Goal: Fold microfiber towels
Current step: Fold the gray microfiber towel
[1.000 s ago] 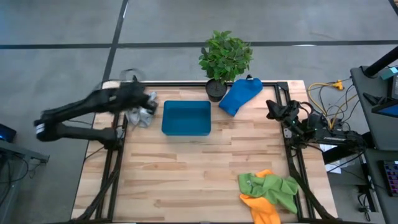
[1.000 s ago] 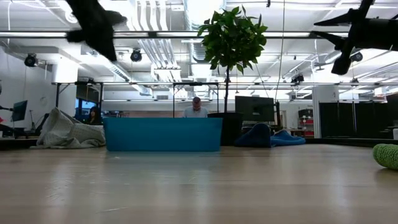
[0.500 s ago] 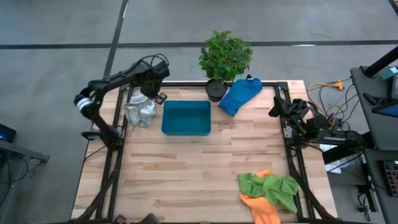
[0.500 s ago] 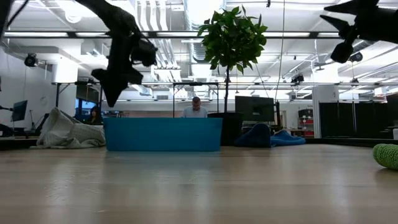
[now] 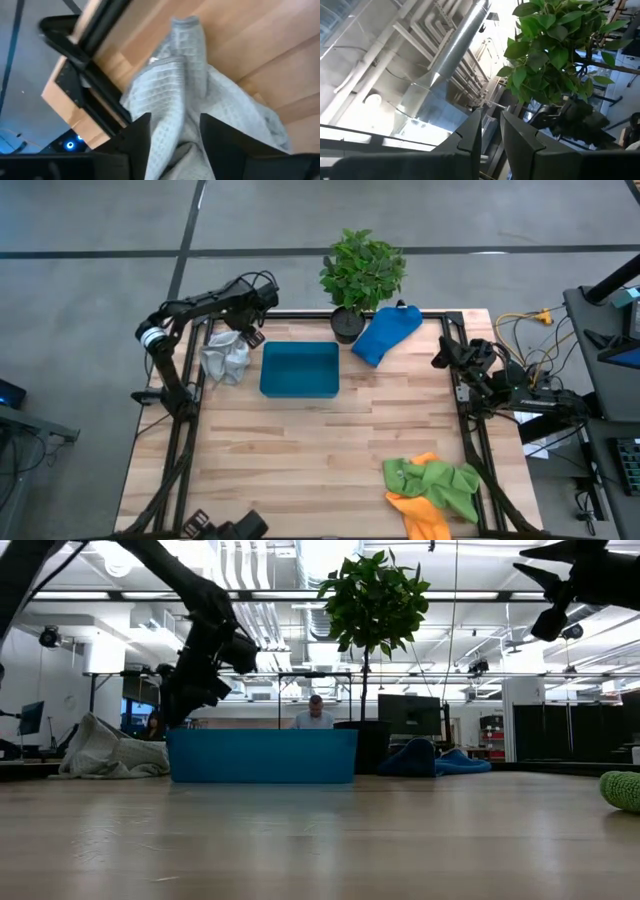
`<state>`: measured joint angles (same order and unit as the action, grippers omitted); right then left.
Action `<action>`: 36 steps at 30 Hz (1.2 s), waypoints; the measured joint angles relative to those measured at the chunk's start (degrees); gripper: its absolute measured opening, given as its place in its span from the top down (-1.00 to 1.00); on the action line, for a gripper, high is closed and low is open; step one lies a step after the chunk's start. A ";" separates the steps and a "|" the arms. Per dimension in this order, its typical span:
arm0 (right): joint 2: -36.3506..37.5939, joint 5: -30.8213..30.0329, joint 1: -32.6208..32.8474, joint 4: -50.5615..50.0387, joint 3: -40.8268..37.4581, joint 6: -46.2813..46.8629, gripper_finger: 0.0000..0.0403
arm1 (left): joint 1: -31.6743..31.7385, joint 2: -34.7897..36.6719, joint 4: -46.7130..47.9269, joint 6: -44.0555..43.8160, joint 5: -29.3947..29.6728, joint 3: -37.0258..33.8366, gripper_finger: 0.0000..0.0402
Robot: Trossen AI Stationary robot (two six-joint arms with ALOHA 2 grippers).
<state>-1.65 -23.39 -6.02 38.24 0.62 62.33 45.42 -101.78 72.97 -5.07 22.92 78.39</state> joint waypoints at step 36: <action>-0.04 1.52 0.00 0.06 4.83 -6.91 0.66 | 5.50 -3.59 2.03 4.21 -1.81 -2.62 1.00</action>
<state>-1.69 -21.87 -6.02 38.30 5.46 55.42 50.92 -105.37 75.00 -0.86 21.12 75.77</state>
